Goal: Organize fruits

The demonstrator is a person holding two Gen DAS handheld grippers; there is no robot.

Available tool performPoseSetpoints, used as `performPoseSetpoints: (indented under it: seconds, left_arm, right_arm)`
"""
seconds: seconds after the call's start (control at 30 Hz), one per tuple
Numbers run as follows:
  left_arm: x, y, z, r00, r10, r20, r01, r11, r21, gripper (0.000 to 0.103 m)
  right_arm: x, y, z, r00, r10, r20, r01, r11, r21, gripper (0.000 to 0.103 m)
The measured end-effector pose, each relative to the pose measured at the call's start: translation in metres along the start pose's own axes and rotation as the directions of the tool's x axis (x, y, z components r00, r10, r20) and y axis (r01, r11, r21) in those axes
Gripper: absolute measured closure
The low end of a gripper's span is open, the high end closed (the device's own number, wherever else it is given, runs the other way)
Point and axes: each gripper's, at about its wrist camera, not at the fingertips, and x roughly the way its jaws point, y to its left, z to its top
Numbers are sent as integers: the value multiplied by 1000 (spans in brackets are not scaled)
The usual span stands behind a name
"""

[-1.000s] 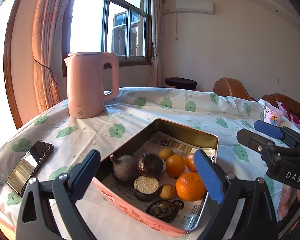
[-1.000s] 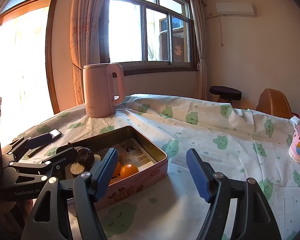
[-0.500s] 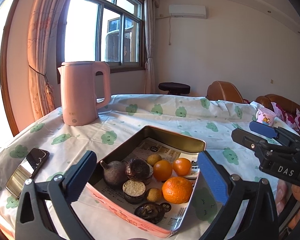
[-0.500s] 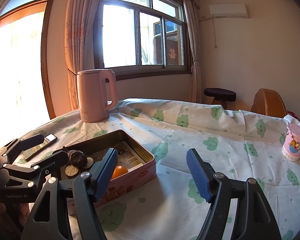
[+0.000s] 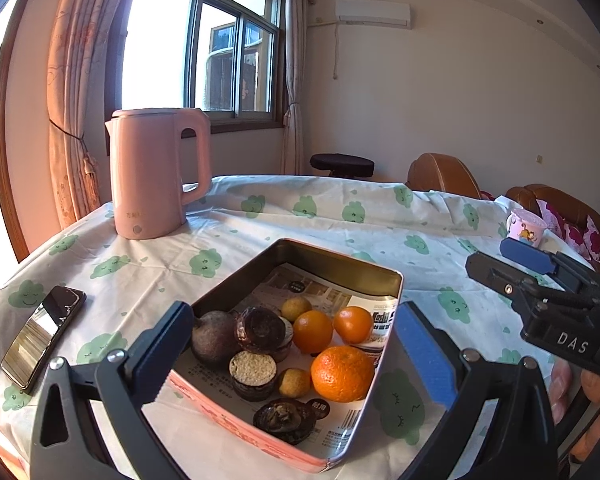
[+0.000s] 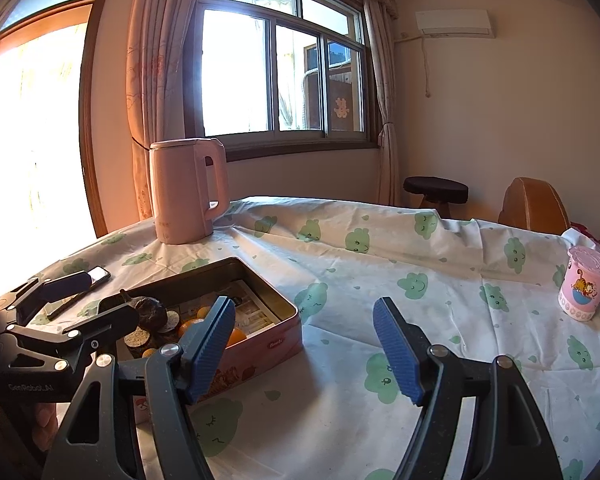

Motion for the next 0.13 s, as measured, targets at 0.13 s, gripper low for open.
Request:
performPoseSetpoints:
  seconds: [0.13]
  left_arm:
    - [-2, -2, 0, 1000, -1, 7, 1, 1000, 6, 0]
  right_arm:
    - [-1, -9, -1, 1000, -23, -11, 23, 1000, 2, 30]
